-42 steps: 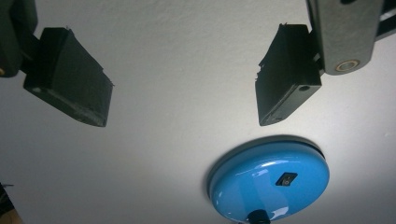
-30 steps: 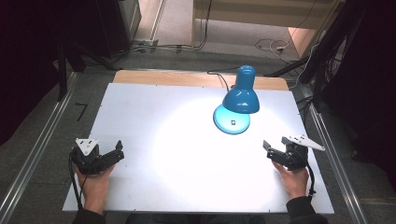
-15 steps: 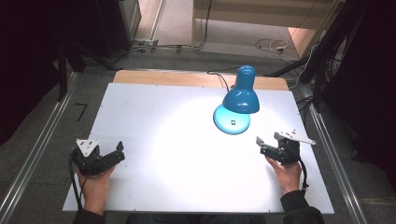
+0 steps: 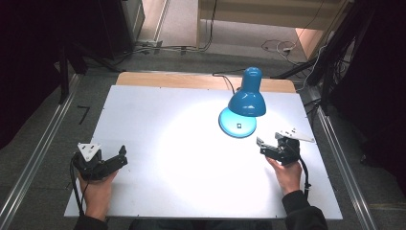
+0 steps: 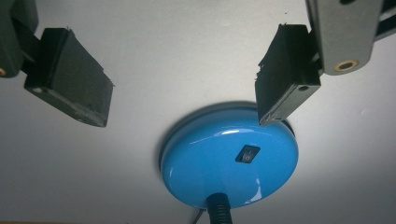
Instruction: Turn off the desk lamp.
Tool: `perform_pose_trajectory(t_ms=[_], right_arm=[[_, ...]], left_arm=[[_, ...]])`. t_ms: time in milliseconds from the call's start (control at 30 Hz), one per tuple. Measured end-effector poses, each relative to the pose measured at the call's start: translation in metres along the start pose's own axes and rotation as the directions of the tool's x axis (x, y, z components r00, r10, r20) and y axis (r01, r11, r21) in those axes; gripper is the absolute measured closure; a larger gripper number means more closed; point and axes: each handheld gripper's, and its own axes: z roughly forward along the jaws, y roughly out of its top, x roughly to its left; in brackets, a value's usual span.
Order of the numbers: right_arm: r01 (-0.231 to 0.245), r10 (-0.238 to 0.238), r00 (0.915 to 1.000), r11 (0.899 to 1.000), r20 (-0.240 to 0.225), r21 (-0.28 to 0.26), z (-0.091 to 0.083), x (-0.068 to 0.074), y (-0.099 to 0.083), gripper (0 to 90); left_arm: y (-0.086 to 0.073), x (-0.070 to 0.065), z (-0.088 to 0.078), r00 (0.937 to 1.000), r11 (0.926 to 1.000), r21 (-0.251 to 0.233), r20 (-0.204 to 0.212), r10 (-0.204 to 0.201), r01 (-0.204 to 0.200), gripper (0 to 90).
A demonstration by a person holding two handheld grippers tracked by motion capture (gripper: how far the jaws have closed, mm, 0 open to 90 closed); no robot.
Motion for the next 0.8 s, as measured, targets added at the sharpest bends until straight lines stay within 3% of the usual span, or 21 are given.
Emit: perform_pose_trajectory(t_ms=[433,733,800], right_arm=[[0.014,-0.014,0.9999,1.0,-0.003,-0.015,0.008,0.007,0.005,22.0],[0.007,-0.007,0.9996,1.0,0.028,-0.016,0.016,0.014,0.009,22.5],[0.006,-0.005,0.9993,1.0,0.036,-0.015,0.019,0.017,0.01,26.5]], left_arm=[[0.0,0.001,0.0,1.0,1.0,0.006,0.003,-0.004,0.004,1.7],[0.0,0.002,0.001,1.0,0.9999,0.007,0.002,-0.008,0.008,1.7],[0.0,0.003,0.001,1.0,0.9999,0.01,0.003,-0.009,0.009,1.7]])
